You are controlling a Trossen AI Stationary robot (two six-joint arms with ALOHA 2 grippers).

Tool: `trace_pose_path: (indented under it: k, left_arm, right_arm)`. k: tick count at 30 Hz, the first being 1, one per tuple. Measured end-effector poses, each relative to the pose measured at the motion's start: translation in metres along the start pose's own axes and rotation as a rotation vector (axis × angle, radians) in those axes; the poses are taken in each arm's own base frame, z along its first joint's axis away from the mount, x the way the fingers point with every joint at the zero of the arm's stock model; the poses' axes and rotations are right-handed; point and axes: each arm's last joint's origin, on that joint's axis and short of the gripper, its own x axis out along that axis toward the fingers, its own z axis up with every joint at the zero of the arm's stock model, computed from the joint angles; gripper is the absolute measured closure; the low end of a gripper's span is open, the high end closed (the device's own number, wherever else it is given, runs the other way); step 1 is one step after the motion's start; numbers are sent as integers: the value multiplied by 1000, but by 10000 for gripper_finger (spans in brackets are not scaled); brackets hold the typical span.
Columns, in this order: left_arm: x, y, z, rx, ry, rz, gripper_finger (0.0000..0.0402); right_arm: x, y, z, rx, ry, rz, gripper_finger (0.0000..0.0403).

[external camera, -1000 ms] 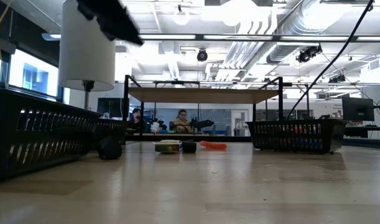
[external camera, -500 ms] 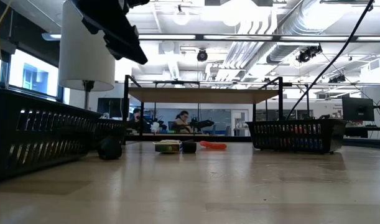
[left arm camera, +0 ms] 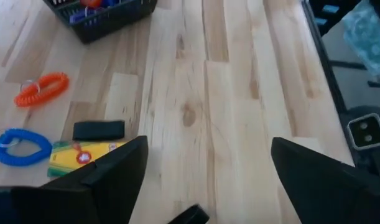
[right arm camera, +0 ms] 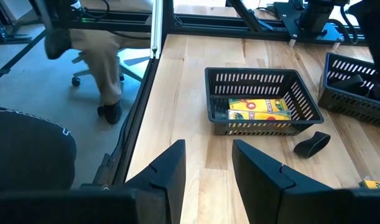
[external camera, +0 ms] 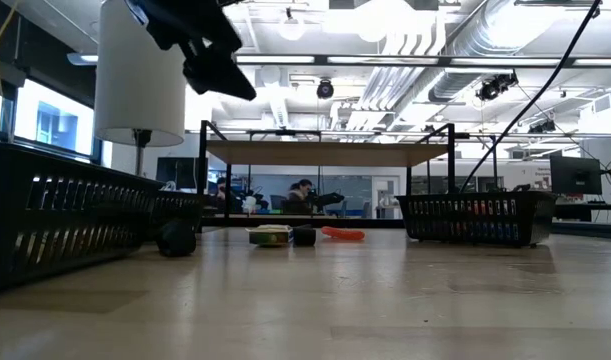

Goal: Pick & Place Office Desk Supplies
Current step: Put the crayon box into the bottom black bin

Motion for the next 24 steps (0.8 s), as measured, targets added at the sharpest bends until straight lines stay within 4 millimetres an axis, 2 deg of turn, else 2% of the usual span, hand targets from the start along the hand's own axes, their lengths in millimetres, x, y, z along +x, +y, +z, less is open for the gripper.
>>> trace_pose_path:
  k: [4,8,12,15,18,21,24]
  left_arm:
    - [0,-1,1,-156,-14,-2,69]
    - [-2,-3,6,-134,-31,6,69]
    - [-14,-20,26,-82,-101,6,69]
    - [-29,-32,43,-51,-114,64,69]
    - [-35,-42,60,-36,-114,151,70]
    - [-25,-47,72,-69,-74,248,70]
    - [-7,-36,81,-202,3,366,70]
  right_arm:
    - [0,0,-1,-4,6,-2,283]
    - [0,0,-2,-11,16,-4,283]
    - [-1,1,-3,-16,24,-4,283]
    - [-2,3,-4,-18,23,0,283]
    - [-5,9,-4,-21,13,23,283]
    - [-10,15,-7,-36,13,39,283]
    - [-12,19,-8,-40,12,51,283]
